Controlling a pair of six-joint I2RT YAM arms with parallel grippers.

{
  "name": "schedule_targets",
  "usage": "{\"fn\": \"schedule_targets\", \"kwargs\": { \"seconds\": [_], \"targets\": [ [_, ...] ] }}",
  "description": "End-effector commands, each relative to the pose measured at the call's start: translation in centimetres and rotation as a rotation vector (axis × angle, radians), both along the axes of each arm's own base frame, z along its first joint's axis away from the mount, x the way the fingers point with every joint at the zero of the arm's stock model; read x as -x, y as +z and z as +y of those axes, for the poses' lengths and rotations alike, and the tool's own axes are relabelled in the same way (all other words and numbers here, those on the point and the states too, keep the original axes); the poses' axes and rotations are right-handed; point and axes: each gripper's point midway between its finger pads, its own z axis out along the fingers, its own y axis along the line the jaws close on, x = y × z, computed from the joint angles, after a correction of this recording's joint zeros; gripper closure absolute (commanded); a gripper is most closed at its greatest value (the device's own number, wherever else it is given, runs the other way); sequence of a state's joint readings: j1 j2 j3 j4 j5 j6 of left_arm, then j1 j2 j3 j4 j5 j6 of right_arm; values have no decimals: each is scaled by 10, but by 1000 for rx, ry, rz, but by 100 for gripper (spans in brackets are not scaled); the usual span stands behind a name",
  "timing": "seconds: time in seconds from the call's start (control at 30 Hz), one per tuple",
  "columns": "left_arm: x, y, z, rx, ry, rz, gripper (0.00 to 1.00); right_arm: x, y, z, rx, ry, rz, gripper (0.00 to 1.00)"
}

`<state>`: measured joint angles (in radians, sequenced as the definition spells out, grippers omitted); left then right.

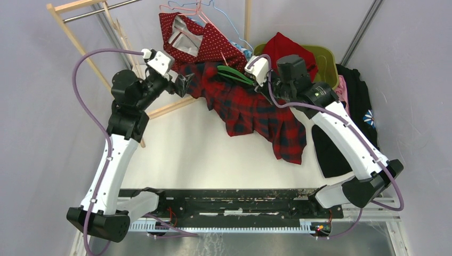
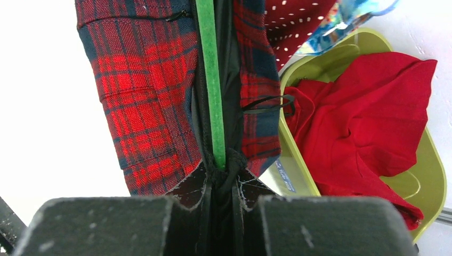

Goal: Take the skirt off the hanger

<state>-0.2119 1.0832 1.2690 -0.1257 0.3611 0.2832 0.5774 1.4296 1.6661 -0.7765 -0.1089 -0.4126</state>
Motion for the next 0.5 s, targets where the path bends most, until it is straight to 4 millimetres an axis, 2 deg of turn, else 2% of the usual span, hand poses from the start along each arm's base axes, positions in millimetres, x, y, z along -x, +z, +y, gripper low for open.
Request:
{"fn": "schedule_targets", "kwargs": {
  "seconds": [0.0,0.1,0.17,0.23,0.37,0.47],
  "targets": [
    [22,48,-35,-49,-244,-187,1,1,80,13,-156,39,-204,99],
    [21,43,-61,-41,-412,-136,1,2,82,15,-156,52,-204,99],
    [19,38,-71,-41,-481,-119,1,5,84,16,-159,60,-207,99],
    [19,36,-77,-32,-528,-120,0,9,84,16,-161,69,-203,99],
    [25,17,-91,-77,-669,-94,8,13,82,18,-157,92,-200,99],
    [21,11,-94,-83,-697,-88,10,16,83,17,-152,99,-203,99]
  ]
}}
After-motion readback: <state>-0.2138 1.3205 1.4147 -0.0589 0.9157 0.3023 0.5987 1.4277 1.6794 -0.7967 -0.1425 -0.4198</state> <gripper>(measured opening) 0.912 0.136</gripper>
